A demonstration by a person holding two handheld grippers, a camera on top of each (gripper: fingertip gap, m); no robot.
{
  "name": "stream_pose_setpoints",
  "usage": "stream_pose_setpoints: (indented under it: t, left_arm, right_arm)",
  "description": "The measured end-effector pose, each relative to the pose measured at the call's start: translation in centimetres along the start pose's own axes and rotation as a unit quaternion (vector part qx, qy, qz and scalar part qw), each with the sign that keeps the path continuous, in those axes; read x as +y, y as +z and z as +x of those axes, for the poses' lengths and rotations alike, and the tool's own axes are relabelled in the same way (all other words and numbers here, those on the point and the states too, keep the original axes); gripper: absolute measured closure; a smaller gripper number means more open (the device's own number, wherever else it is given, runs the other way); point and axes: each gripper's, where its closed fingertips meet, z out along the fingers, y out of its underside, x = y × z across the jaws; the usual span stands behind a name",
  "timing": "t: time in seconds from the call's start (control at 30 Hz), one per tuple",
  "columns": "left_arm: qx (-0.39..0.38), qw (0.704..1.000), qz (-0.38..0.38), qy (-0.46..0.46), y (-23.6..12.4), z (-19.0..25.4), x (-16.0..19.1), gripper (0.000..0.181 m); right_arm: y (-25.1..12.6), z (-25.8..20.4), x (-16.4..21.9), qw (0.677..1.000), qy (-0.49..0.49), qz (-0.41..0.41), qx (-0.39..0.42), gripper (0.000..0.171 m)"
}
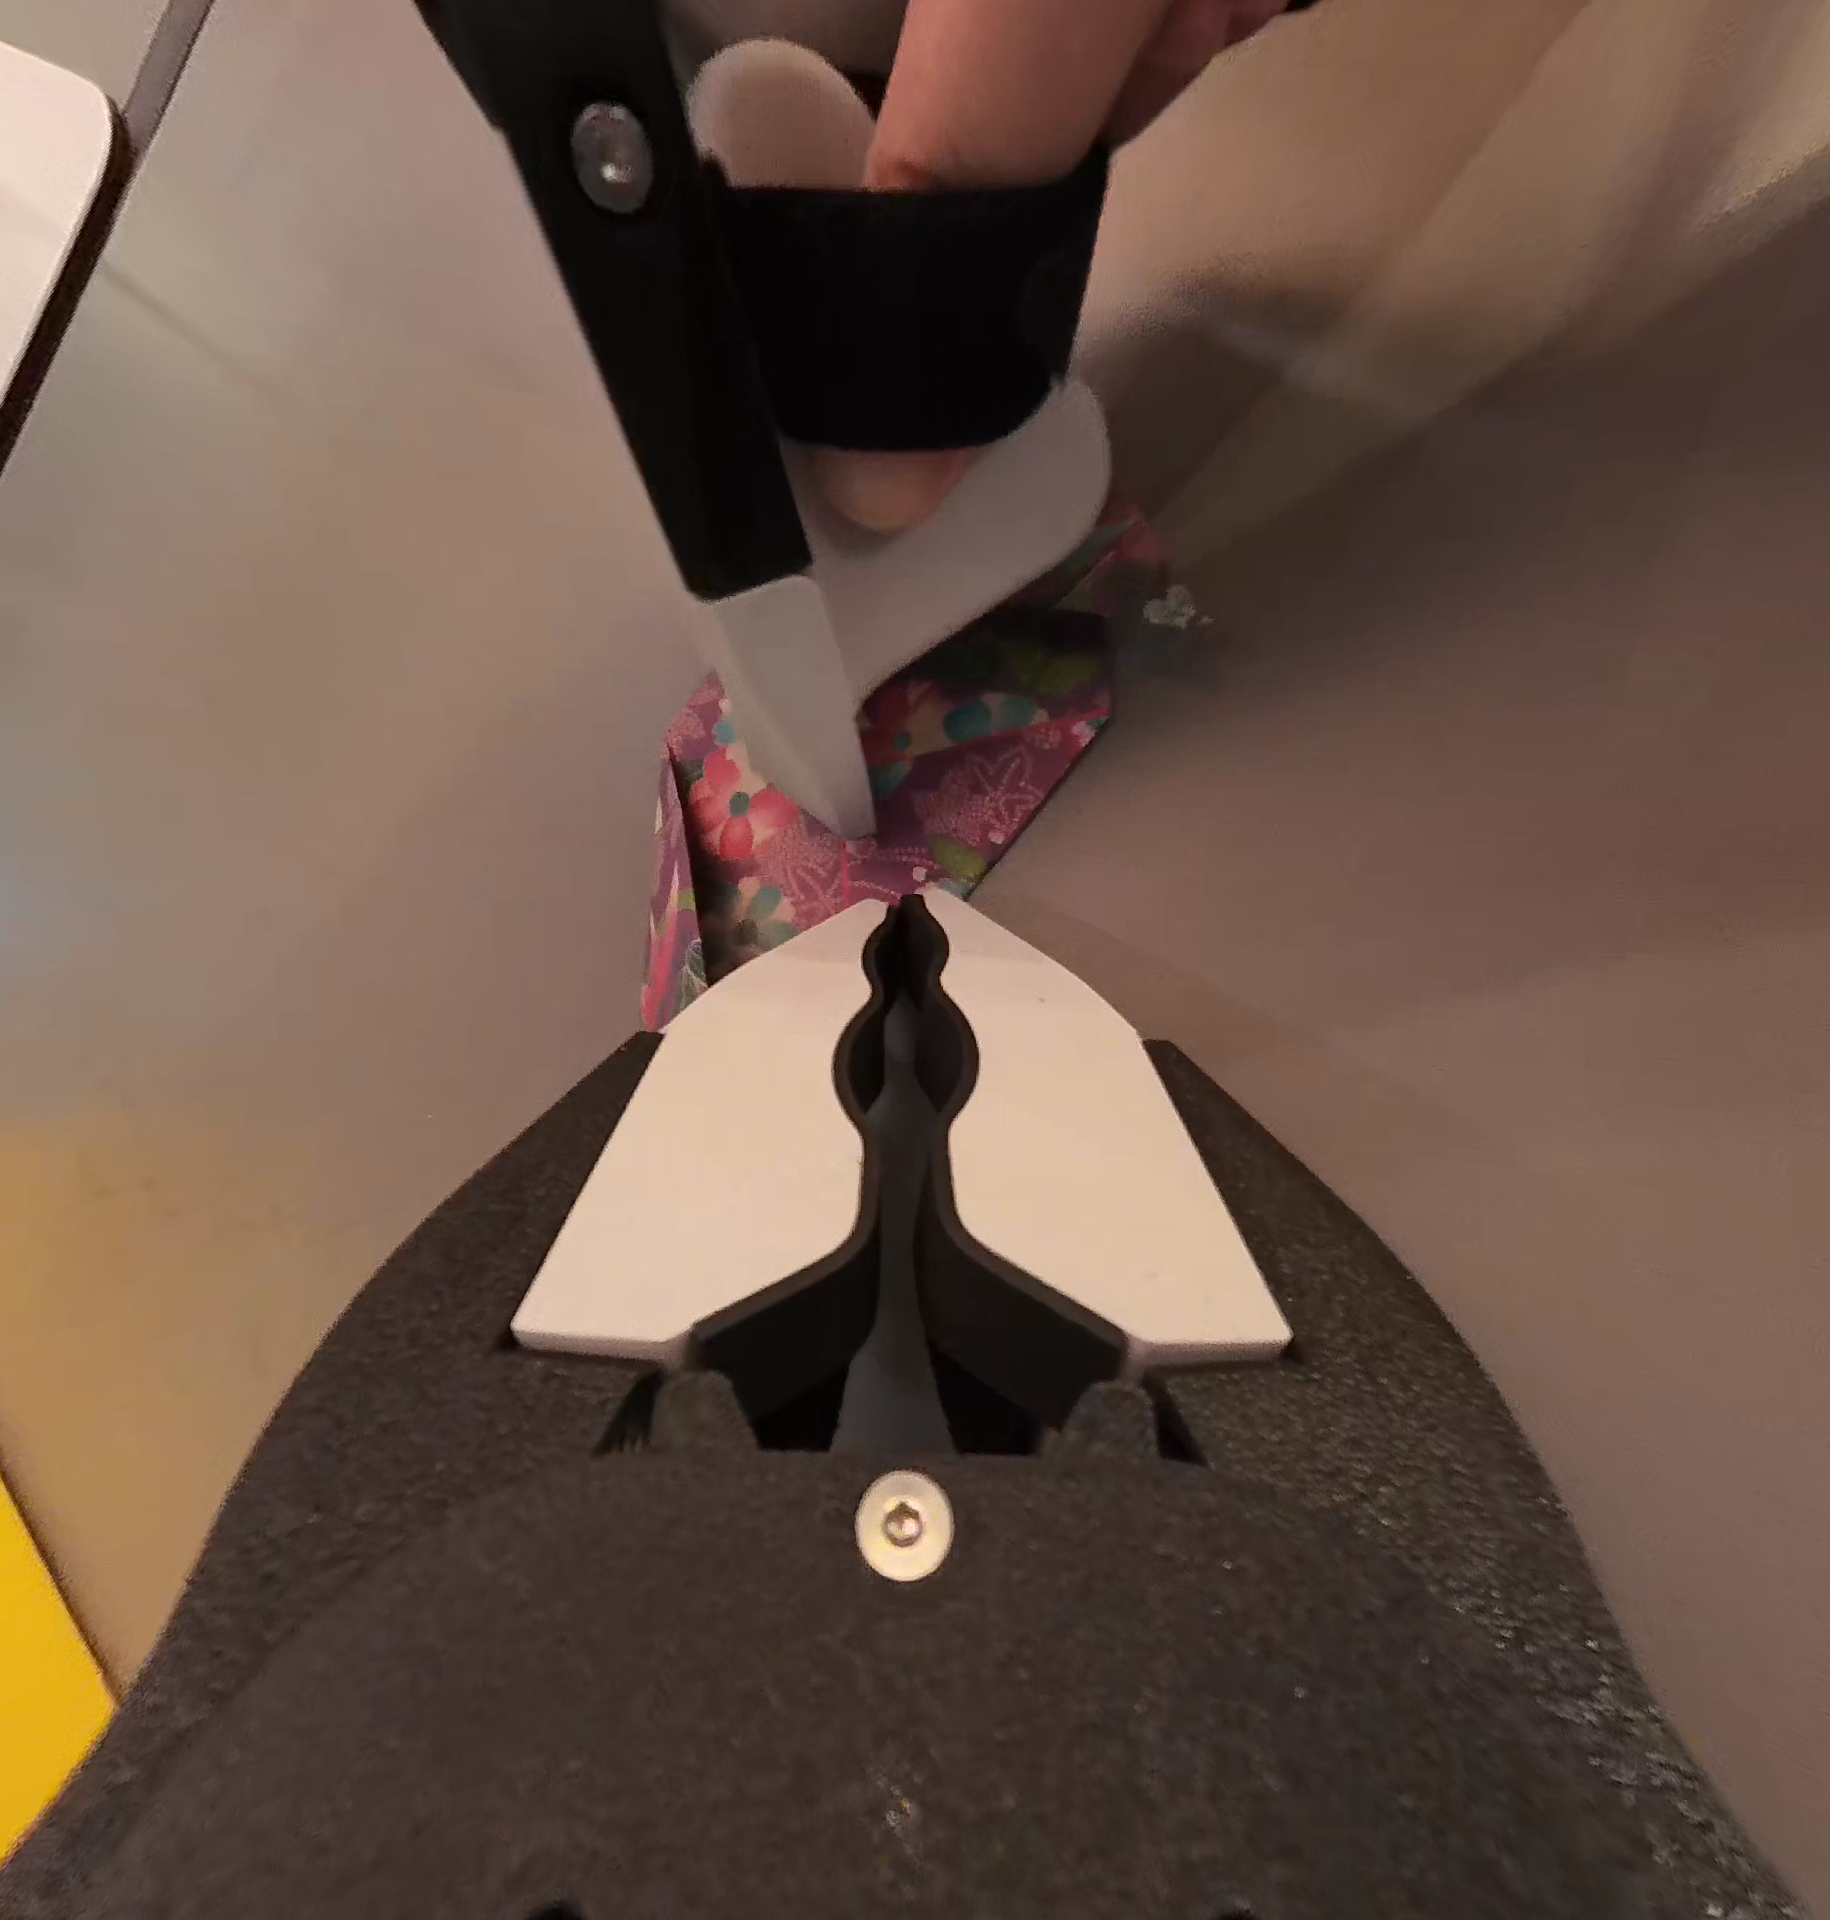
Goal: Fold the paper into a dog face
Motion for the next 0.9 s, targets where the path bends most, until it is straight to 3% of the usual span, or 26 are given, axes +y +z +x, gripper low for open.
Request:
stream_pose_setpoints:
  t: [0.1, 0.3, 0.9]
  left_arm:
    - [0.002, 1.0, 0.005, -0.007, 0.0, 0.0, 0.0, 0.181]
    - [-0.002, 1.0, 0.005, -0.001, 0.0, 0.0, 0.0, 0.181]
    - [-0.022, 0.999, 0.001, 0.028, 0.0, 0.0, 0.0, 0.181]
  right_arm:
    - [0.4, -1.8, 1.0, 0.998, 0.021, -0.024, -0.051, 0.169]
    - [0.7, -2.4, 1.5, 0.997, 0.024, -0.037, -0.068, 0.169]
    - [0.1, -1.8, 3.3, 0.993, 0.061, -0.086, -0.058, 0.169]
